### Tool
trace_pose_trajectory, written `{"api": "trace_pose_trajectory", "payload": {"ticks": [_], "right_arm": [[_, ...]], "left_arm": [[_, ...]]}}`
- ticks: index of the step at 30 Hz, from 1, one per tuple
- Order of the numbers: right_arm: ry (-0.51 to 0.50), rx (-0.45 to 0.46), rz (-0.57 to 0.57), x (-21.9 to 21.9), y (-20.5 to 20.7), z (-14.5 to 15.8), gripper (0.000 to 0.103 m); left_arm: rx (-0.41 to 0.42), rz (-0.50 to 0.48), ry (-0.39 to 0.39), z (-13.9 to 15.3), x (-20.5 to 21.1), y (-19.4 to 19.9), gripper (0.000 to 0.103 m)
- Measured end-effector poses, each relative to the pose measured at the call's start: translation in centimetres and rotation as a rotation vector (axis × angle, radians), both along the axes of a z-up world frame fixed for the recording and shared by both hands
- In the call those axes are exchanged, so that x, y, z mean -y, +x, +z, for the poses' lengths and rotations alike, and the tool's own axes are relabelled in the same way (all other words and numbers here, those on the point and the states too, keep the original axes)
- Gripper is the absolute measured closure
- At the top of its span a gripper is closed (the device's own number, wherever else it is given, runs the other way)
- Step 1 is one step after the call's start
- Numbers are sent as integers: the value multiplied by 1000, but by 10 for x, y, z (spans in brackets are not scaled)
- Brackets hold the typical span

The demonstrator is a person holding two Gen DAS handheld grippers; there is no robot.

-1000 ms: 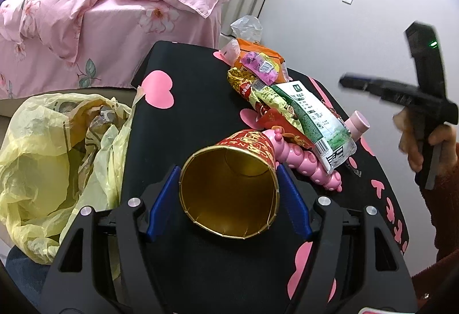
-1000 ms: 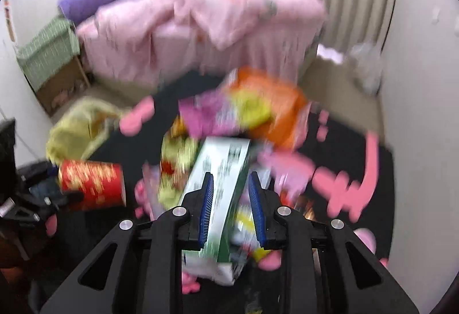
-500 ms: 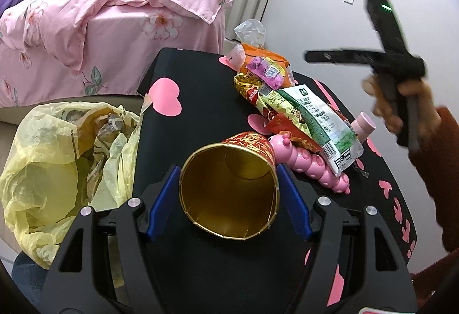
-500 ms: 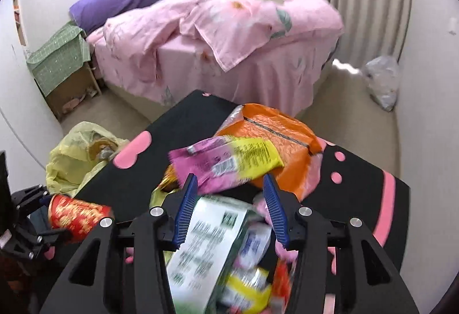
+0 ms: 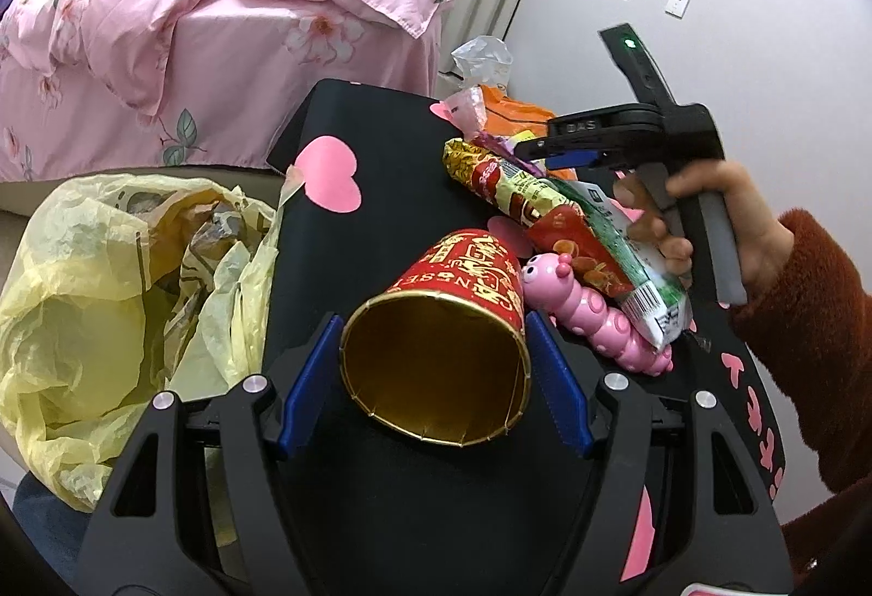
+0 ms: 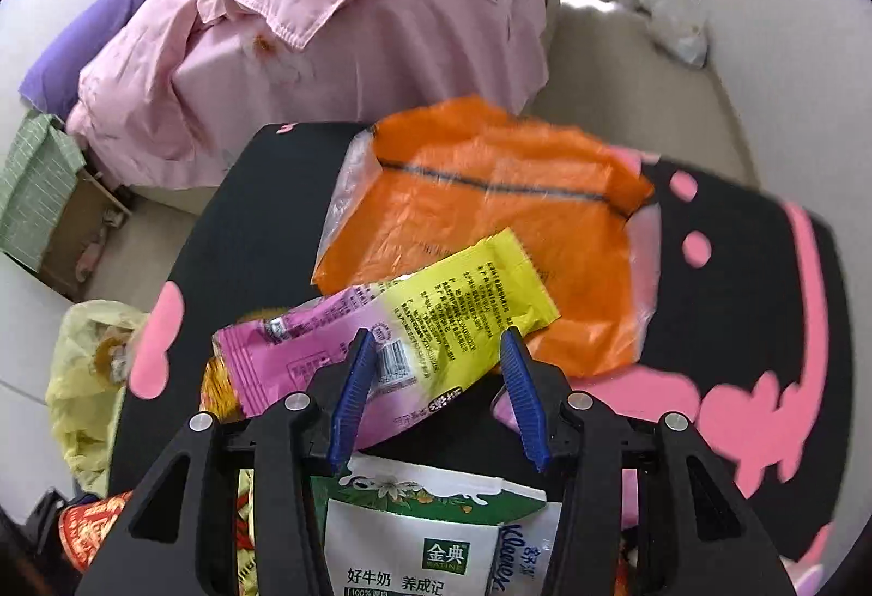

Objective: Collect trash
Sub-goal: 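Grasp a red-and-white wrapper strip with the right tool while the left tool holds the cup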

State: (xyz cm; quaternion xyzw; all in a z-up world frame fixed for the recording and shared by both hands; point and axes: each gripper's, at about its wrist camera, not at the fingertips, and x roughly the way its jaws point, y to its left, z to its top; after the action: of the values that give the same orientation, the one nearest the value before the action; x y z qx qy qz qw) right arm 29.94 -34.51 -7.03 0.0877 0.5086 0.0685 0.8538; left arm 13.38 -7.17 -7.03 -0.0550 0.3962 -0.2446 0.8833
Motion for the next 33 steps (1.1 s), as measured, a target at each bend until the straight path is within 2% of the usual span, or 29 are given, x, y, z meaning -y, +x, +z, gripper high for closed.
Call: {"api": "trace_pose_trajectory", "payload": {"ticks": [2, 4, 8, 14, 16, 19, 20, 21, 26, 28, 29, 30, 32, 33], "right_arm": [[33, -16, 42, 0, -1, -3, 57], [14, -16, 90, -6, -4, -6, 72], [-21, 73, 115, -12, -28, 11, 98], [-47, 165, 145, -15, -61, 39, 98], [-133, 229, 226, -28, -74, 51, 98], [-156, 253, 357, -48, -82, 57, 94], [-145, 249, 390, -52, -84, 56, 83], [-145, 238, 429, -58, -88, 56, 64], [-188, 218, 502, -73, -115, 49, 62], [-228, 190, 516, -80, -122, 41, 63], [-274, 167, 518, -84, -124, 33, 69], [-296, 162, 517, -85, -125, 29, 83], [-281, 169, 515, -84, -128, 27, 90], [-264, 182, 503, -82, -131, 32, 99]], "left_arm": [[-4, 5, -8, -1, -1, 0, 38], [-2, 9, -13, -1, -2, -1, 38], [2, 14, -17, 1, -5, -4, 38], [21, 22, -27, 6, -9, -8, 39], [24, 20, -24, 6, -8, -9, 38], [28, 19, -13, 7, -6, -11, 38], [28, 21, -12, 7, -6, -11, 38], [28, 24, -12, 7, -7, -11, 38], [23, 35, -14, 6, -13, -13, 38], [19, 40, -17, 5, -15, -12, 38], [17, 41, -20, 5, -16, -11, 38], [17, 45, -25, 6, -16, -11, 38], [21, 45, -26, 8, -17, -13, 38], [25, 45, -24, 11, -17, -13, 38]]}}
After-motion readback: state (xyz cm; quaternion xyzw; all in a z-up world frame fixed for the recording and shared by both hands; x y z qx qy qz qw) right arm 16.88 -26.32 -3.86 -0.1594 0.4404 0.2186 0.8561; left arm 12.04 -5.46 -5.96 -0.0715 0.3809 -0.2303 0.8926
